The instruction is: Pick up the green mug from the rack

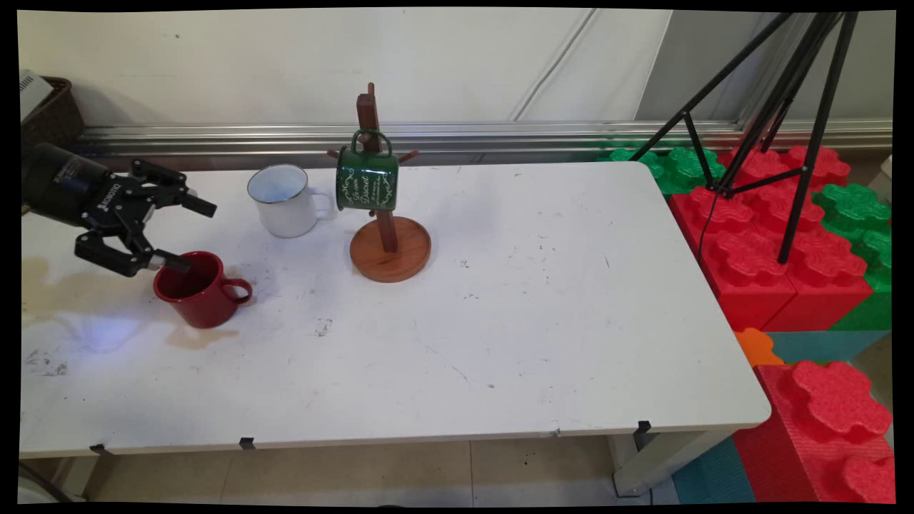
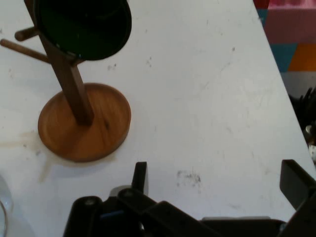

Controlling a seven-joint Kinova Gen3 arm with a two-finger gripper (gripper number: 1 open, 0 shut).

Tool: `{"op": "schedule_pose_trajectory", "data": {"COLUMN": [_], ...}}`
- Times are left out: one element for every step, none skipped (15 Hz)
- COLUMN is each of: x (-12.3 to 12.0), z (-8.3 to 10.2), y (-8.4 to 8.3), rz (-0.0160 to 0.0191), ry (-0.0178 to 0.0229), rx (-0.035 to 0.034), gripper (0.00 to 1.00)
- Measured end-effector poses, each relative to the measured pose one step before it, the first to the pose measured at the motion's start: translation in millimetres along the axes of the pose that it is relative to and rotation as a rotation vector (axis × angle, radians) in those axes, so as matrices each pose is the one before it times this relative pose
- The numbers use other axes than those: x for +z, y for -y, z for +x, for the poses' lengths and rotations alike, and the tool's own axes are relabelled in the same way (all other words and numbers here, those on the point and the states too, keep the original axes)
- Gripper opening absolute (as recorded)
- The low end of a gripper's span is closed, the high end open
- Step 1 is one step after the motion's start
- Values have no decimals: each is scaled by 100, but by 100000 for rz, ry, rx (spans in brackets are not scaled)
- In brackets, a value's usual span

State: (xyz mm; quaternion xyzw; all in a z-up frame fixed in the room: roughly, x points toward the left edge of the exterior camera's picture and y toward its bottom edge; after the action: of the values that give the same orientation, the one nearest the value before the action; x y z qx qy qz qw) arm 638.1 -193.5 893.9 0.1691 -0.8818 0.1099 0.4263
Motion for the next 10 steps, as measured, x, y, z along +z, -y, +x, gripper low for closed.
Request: {"op": "schedule_pose_trajectory", "data": {"x": [188,127,89,118,99,113,96,160,118,194], "z": [63,78,93,202,181,193,147,190,120,160], "y": [158,107,78,131,105,103,86,136,85,128], "rz": [-59,-18,-77,-148,-132,-126,-81,-52,-40,-82], "ry": [-1126,-1145,-944,-1775,-1517,-1594,-1199,-1751,-1082,-1538], "rx": [-621,-602,-481,-805,-709,-761,-569,-882,-526,-783], "gripper": [100,100,100,100,100,100,100,100,100,100]}}
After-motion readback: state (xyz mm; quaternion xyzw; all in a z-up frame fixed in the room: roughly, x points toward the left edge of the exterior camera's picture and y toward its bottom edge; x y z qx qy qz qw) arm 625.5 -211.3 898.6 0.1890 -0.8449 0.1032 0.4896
